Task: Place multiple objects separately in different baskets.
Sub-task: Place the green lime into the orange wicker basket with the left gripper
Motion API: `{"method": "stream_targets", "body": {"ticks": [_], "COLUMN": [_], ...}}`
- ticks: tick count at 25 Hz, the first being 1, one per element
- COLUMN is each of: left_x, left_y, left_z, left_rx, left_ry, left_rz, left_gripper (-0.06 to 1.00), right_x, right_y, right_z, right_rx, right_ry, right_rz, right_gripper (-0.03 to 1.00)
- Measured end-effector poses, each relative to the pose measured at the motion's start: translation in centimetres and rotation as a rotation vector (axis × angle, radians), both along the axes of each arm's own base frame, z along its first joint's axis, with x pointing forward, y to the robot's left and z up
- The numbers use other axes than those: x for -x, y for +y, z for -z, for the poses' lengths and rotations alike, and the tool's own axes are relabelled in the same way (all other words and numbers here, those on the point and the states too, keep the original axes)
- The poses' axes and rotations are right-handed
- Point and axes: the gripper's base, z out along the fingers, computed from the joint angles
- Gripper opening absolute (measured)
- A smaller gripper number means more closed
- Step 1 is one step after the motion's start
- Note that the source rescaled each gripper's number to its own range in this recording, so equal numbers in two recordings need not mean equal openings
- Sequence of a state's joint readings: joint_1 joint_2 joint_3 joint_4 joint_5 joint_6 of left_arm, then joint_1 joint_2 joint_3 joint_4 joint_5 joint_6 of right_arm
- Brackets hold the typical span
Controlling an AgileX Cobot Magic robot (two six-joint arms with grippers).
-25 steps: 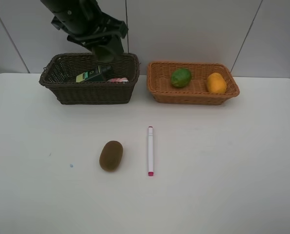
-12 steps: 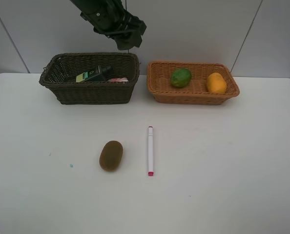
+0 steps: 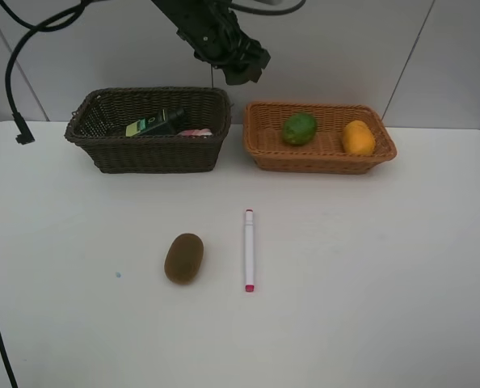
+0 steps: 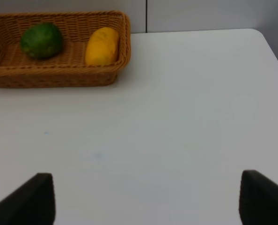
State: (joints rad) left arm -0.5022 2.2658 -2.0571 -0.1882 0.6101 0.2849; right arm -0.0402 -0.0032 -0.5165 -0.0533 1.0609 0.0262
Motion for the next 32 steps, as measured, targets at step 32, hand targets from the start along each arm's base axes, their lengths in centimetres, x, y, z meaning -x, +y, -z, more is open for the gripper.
{"method": "stream_targets", "body": {"ticks": [32], "left_x": [-1.2], "left_y": [-5.5], "left_z": [9.1], "left_rx": [0.045], "left_ry": [0.040], "left_rz": [0.080], "left_gripper": [0.65], "right_x": [0.0], "right_y": [0.0], "right_z": [0.0], "right_rx": [0.000], "right_ry": [0.000], "right_rz": [0.000], "right_gripper": [0.98]}}
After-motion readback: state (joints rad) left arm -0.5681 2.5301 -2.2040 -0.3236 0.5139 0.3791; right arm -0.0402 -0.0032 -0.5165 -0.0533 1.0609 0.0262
